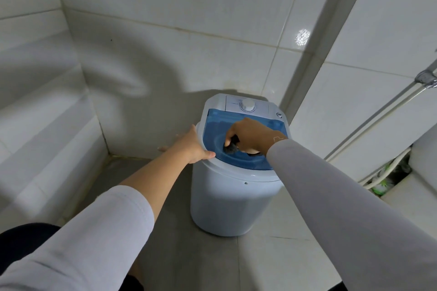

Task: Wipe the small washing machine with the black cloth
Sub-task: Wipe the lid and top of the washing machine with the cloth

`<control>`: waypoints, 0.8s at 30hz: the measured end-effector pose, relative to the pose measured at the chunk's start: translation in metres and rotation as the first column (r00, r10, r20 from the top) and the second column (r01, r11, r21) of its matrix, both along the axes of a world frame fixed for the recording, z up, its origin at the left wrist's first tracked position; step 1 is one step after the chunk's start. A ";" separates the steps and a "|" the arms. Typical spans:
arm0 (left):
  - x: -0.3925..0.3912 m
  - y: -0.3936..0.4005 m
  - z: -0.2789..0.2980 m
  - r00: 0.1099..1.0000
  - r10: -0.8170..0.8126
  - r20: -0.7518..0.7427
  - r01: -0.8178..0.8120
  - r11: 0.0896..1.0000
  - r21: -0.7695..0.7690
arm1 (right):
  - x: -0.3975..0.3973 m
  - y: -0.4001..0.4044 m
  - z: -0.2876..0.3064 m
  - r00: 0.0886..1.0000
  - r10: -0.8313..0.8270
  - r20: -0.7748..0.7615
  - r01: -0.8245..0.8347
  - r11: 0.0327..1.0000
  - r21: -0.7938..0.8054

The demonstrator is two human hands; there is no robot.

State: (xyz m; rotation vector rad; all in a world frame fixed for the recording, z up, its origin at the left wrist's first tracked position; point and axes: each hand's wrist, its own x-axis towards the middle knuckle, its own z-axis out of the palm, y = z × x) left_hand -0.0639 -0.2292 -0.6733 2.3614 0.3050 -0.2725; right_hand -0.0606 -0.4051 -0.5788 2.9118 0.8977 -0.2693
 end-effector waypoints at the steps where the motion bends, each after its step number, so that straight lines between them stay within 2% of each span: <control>1: -0.004 -0.002 0.005 1.000 -0.005 0.002 0.005 1.000 0.009 | 0.000 -0.006 0.000 1.000 -0.015 -0.001 0.015 1.000 0.000; 7: -0.008 -0.006 0.011 1.000 -0.004 0.008 0.004 0.999 0.049 | -0.005 -0.046 0.004 0.992 -0.123 -0.006 0.123 0.992 -0.005; 12: -0.006 -0.007 0.011 1.000 0.003 -0.001 -0.003 0.997 0.077 | -0.010 -0.081 0.003 0.966 -0.256 -0.047 0.259 0.964 0.064; 20: -0.011 -0.011 0.014 1.000 0.029 0.000 -0.029 0.994 0.108 | -0.019 -0.109 0.002 0.928 -0.366 -0.065 0.371 0.922 0.107; 24: -0.013 -0.014 0.015 0.999 0.030 0.033 -0.033 0.995 0.097 | -0.023 -0.117 0.009 0.906 -0.414 -0.088 0.420 0.906 0.059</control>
